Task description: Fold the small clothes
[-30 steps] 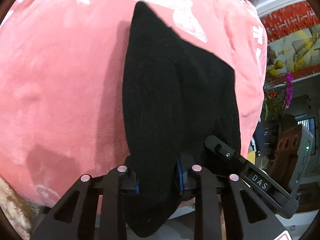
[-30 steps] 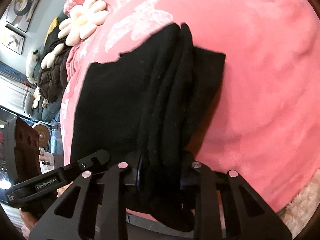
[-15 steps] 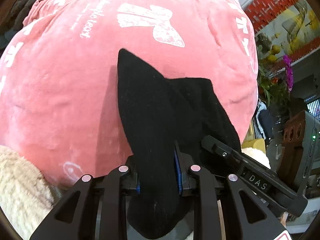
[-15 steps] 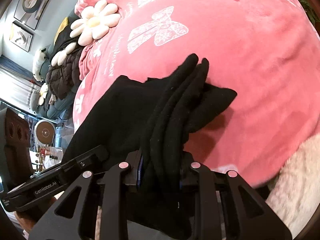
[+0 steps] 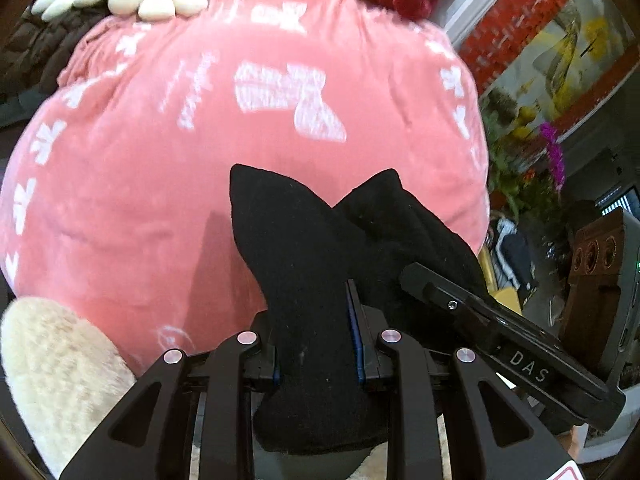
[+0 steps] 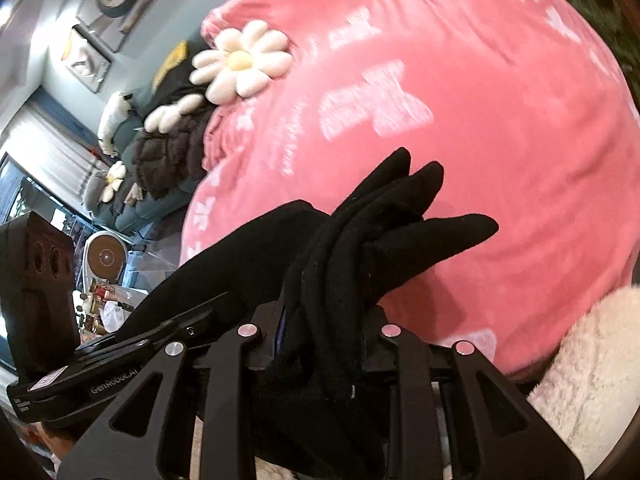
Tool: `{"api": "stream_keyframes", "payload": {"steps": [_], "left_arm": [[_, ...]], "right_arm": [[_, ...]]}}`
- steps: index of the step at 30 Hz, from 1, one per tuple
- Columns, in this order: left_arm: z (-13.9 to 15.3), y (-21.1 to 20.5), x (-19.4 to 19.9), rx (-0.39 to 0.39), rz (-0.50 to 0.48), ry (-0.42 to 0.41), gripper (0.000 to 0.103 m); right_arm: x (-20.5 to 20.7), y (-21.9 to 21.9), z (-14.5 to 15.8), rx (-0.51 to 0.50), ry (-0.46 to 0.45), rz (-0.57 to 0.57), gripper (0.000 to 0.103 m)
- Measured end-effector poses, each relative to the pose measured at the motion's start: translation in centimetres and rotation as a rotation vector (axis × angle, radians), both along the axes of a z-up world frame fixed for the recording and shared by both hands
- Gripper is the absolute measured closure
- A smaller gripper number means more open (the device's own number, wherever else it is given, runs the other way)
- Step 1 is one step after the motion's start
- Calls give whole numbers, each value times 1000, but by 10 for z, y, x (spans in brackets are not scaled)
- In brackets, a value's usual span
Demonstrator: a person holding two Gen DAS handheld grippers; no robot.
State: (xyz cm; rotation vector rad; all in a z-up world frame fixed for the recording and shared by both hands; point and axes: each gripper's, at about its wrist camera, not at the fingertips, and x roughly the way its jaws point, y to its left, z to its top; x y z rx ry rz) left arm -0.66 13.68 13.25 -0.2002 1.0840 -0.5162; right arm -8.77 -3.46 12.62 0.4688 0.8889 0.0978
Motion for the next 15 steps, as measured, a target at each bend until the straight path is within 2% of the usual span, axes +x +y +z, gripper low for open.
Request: {"api": "stream_keyframes", "payload": {"steps": [9, 13, 15], "left_arm": [[73, 45, 20, 13, 47, -234, 82], [93, 68, 42, 7, 61, -322, 82], [94, 74, 55, 16, 62, -342, 82]], "right_arm": [[50, 47, 68, -73, -216, 97, 80], [74, 65, 86, -122, -303, 116, 80], [88, 70, 83, -136, -321, 115, 80]]}}
